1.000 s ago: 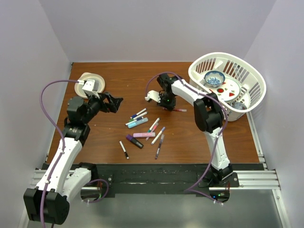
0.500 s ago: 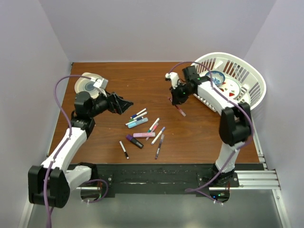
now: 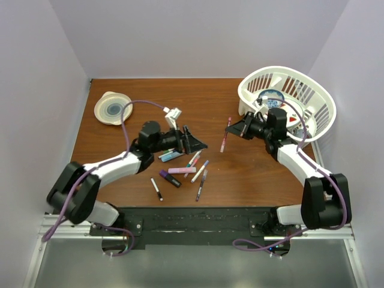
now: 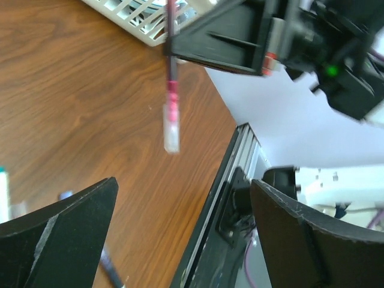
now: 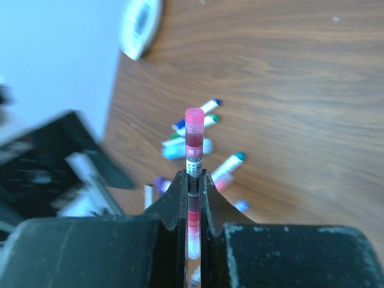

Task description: Open the pen caps

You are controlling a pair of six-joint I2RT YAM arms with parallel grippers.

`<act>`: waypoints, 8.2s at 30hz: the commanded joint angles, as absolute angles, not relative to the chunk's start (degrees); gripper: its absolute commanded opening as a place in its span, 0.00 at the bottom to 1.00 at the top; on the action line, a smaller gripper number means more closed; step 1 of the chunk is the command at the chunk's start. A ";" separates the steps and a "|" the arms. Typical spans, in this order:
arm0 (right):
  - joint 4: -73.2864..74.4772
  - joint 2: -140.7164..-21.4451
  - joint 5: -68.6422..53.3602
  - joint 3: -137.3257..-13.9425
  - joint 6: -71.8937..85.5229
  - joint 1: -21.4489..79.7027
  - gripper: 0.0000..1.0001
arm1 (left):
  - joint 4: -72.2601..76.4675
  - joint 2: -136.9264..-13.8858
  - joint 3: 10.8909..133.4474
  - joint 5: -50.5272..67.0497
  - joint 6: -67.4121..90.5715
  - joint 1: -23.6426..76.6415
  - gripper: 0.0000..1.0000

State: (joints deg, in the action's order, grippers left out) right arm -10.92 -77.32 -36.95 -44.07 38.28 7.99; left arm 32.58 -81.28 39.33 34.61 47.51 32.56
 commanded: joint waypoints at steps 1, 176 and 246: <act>-22.41 -73.65 -35.25 -43.42 51.84 8.00 0.00 | 37.27 -87.53 48.50 29.27 50.98 36.64 0.94; 50.70 -91.67 -50.12 -78.05 -76.70 25.13 0.86 | -7.37 -50.82 42.99 7.21 14.42 7.38 1.00; 38.14 -112.60 -14.32 -90.44 -34.02 52.91 0.00 | -12.66 -42.98 41.22 -14.68 20.22 7.38 1.00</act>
